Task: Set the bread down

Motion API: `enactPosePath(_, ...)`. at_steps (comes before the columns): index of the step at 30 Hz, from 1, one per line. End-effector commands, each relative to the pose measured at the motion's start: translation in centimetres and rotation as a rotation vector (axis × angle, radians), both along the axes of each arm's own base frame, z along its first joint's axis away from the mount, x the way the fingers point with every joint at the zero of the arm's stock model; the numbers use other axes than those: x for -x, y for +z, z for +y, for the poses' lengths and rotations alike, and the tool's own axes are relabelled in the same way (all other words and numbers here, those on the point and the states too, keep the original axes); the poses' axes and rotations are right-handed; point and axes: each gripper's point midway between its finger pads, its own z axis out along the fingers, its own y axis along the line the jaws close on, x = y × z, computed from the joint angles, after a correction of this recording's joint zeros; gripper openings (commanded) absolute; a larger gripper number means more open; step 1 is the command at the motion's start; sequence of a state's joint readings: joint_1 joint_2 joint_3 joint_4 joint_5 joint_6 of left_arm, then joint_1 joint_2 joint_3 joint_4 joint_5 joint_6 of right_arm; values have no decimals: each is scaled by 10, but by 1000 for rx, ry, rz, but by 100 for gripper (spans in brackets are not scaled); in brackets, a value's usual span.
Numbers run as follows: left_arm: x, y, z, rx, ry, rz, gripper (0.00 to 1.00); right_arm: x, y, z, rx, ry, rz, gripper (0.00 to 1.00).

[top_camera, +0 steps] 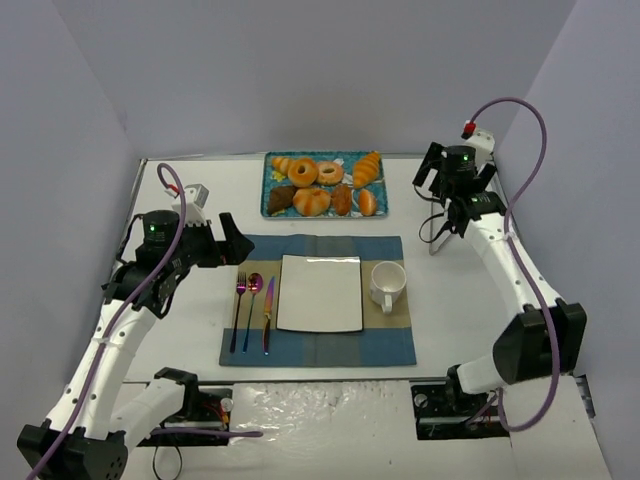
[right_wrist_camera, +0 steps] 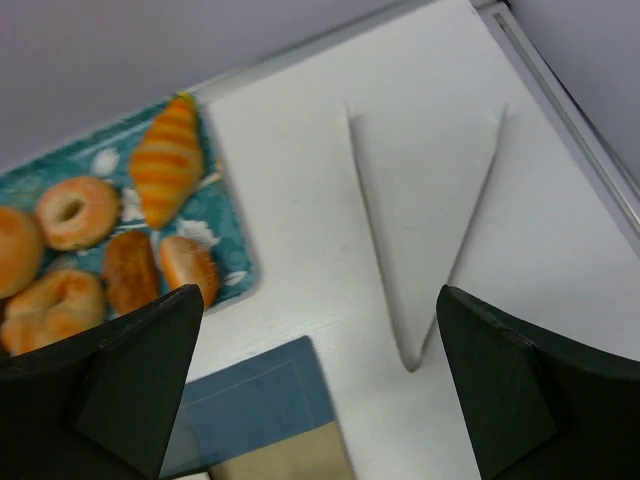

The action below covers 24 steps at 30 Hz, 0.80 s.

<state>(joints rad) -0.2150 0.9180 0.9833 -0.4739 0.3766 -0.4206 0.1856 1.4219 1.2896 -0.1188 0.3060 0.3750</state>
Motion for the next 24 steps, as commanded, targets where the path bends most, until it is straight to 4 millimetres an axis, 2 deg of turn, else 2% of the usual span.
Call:
enactPosePath(1,-4,18,-4,12,-21,-79,97,-21,-52,-21,8,-39,128,100)
enactPosePath(4,-5,20,-4,14,-22,-82,97,-25,-79,-32,7,-66,187,100)
enactPosePath(6,-4,21,-5,17,-25,-85,97,-28,-106,-35,21,-73,241,100)
enactPosePath(10,-4,21,-5,19,-28,-85,97,-30,-137,-42,41,-92,304,100)
enactPosePath(18,-3,23,-5,21,-29,-92,97,-31,-166,-46,57,-110,367,100)
enactPosePath(24,-3,22,-5,21,-30,-89,97,-29,-180,-52,76,-131,398,100)
